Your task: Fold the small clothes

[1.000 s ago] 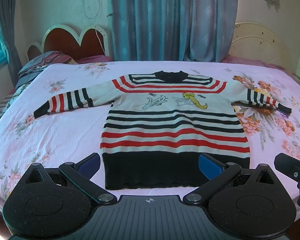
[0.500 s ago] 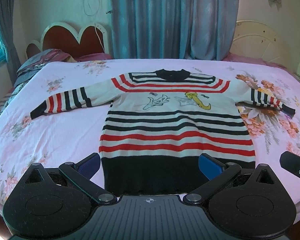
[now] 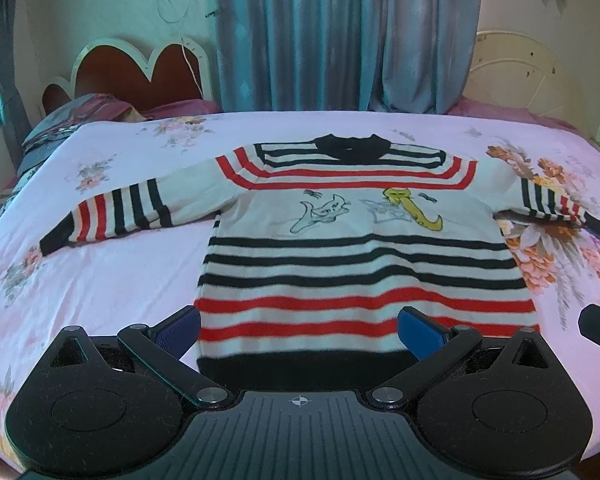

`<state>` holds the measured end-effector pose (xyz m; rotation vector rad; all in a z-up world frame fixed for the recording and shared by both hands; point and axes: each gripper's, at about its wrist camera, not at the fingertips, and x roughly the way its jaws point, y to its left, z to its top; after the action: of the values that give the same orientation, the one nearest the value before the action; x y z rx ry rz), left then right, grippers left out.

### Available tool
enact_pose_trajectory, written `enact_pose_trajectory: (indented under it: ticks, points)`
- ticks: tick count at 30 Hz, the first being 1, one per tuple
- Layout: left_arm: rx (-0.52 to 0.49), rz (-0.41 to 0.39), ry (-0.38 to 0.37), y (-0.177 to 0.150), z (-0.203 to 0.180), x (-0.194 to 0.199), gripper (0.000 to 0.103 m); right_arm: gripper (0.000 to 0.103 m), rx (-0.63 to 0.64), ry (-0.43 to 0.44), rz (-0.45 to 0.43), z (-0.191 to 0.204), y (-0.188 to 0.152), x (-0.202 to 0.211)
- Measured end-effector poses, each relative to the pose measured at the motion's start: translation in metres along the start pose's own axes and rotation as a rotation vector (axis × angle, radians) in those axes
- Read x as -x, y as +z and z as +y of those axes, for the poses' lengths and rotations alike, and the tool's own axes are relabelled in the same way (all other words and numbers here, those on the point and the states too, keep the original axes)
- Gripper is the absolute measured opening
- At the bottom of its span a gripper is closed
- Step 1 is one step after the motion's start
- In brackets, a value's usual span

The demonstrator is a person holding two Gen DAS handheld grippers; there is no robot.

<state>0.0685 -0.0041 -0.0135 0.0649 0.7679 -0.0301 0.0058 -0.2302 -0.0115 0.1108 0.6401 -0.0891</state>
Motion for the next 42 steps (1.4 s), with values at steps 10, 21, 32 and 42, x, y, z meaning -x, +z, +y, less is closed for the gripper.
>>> enact_pose_trajectory:
  ticks: [10,21,32,42]
  points:
    - [-0.014,0.017,-0.012,0.035,0.010,-0.050,0.103,0.102,-0.045,-0.060,0.008,0.004,0.023,-0.040]
    - [-0.005,0.038,-0.020,0.065,0.005,-0.098,0.103,0.102,-0.083,-0.141,0.030,-0.012,0.040,-0.077]
    - [0.044,0.033,-0.007,0.099,-0.041,-0.151,0.103,0.102,-0.145,-0.203,0.049,-0.100,0.065,-0.132]
    - [0.032,0.052,-0.022,0.120,-0.105,-0.208,0.103,0.099,-0.347,-0.243,0.103,-0.220,0.081,-0.203]
